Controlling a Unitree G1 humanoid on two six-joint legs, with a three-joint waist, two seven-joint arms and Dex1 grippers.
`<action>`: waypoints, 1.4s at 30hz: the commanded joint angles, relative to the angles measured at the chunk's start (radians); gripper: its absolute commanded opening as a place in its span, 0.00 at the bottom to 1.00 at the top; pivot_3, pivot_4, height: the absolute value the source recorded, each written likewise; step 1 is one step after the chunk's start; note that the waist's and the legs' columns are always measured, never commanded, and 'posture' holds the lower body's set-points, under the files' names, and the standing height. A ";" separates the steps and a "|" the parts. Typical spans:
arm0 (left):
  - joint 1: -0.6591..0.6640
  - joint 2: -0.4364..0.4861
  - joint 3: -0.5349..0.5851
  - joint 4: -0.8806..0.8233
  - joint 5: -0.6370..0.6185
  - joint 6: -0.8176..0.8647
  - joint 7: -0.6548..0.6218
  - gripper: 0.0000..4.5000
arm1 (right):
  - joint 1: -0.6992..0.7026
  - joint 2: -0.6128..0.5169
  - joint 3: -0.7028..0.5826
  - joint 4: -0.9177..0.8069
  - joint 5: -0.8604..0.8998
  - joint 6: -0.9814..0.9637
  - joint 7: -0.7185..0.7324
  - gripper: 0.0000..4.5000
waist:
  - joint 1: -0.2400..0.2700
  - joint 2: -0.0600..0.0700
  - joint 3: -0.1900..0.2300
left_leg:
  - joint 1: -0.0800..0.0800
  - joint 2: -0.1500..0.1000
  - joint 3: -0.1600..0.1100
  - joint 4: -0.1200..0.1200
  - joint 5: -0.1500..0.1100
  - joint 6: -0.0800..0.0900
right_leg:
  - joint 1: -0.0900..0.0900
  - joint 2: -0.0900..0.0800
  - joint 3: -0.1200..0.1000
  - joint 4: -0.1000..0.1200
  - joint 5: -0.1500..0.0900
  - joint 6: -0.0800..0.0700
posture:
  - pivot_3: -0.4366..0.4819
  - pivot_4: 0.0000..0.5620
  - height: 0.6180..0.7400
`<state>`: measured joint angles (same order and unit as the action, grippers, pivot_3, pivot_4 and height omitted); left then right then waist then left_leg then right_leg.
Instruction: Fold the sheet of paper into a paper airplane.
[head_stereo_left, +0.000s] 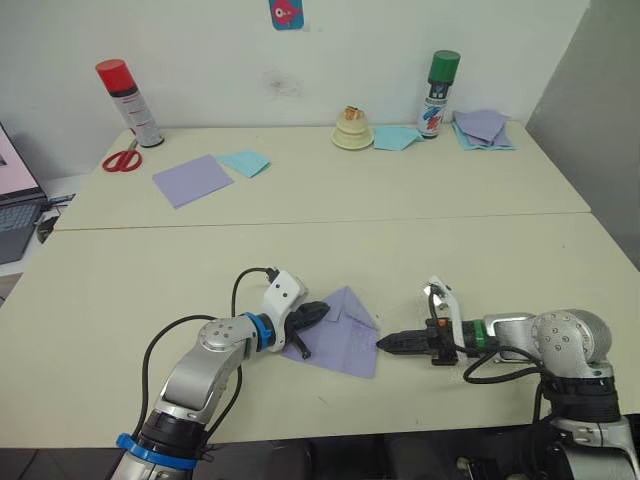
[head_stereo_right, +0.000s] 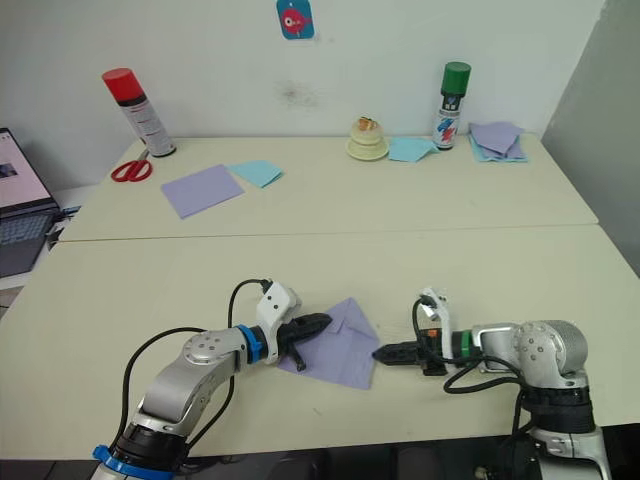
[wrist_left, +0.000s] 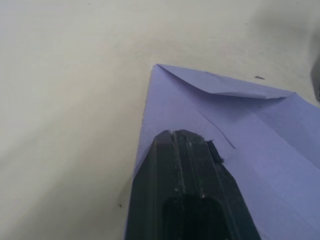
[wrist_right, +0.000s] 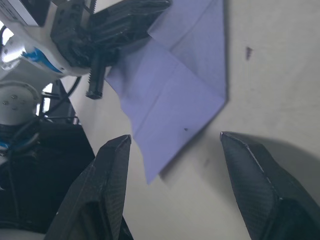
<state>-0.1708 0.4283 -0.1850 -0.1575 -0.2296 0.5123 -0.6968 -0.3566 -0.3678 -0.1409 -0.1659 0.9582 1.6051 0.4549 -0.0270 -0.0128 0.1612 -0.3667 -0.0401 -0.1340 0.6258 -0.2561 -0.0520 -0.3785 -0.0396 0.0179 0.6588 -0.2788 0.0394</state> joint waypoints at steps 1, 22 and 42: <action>0.022 0.006 -0.015 0.014 0.013 0.022 0.006 0.00 | -0.019 0.066 -0.016 0.059 0.123 0.009 -0.161 0.66 | -0.001 0.000 0.000 | 0.000 0.000 0.000 0.000 0.000 0.000 | 0.000 0.000 0.000 0.000 0.000 0.000 | 0.48 0.27 1.00; 0.022 0.007 -0.001 0.021 0.021 0.014 0.023 0.00 | -0.206 0.002 0.001 0.185 0.103 -0.100 -0.213 0.66 | -0.005 0.002 0.001 | 0.000 0.001 0.003 -0.001 0.000 0.000 | -0.001 0.002 -0.001 0.000 0.000 0.000 | 0.48 0.27 1.00; 0.046 0.014 0.010 -0.006 0.020 0.027 0.045 0.00 | -0.187 0.163 0.072 0.148 -0.035 -0.157 -0.154 0.30 | -0.005 0.003 0.002 | -0.003 0.000 0.000 -0.001 0.000 0.000 | -0.004 0.001 0.000 0.000 0.000 0.000 | 0.48 0.27 1.00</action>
<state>-0.1493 0.4287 -0.1685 -0.1850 -0.2295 0.5127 -0.6646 -0.5563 -0.2004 -0.0848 0.0114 0.9390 1.4657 0.2847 -0.0317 -0.0099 0.1630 -0.3697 -0.0398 -0.1337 0.6246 -0.2561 -0.0518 -0.3831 -0.0381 0.0182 0.6591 -0.2788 0.0394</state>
